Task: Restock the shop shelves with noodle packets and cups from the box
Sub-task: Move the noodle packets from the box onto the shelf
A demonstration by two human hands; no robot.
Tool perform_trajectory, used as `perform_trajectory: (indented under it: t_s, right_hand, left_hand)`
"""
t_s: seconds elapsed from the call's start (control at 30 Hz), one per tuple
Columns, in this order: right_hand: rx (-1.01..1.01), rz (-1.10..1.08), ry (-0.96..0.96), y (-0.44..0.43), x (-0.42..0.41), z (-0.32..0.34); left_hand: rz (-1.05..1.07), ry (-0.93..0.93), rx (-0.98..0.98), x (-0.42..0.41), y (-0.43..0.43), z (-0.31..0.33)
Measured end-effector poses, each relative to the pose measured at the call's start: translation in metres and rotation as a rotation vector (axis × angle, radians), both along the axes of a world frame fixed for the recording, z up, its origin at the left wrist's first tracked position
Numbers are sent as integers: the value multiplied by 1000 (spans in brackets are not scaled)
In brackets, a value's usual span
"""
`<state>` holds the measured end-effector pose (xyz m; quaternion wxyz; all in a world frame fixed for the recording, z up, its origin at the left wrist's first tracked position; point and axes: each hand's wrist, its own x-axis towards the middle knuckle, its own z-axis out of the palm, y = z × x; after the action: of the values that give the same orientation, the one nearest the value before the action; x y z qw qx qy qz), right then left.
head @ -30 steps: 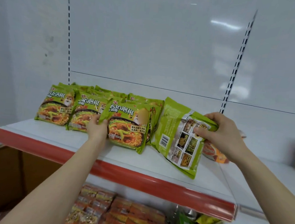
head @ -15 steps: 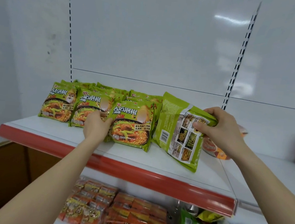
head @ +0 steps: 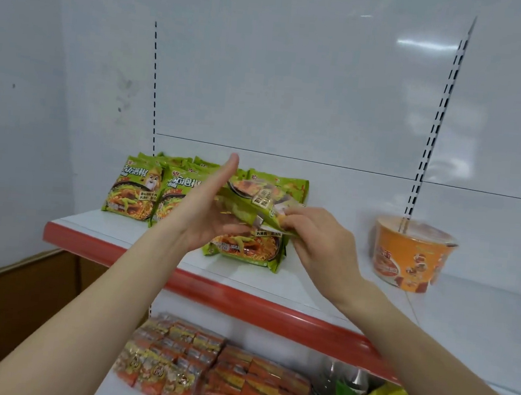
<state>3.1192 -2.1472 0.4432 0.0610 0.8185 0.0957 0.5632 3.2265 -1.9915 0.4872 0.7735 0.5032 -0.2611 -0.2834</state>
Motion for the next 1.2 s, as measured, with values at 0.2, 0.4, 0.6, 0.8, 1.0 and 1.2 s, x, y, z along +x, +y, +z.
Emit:
perform_trajectory:
  t_s: [0.2,0.4,0.6,0.8,1.0,1.2]
  right_hand:
    - [-106,177,205,22,19,-15]
    - [399,410,429,34,15,15]
    - [973,344,209,39,29,26]
    - [1606,654,615,68,72,24]
    - [1610,645,377,64,106,40]
    - [1171,446,309,51,136,58]
  left_hand:
    - [277,30,-75,18,24,-11]
    - [237,18,-143,42,59,-21]
    - [363,166,-404,44,69,-27]
    - [457,198,-542,22,50,-37]
    - [626,-336,-142,36,60,-54]
    - [593,-881,663,68,70,-110]
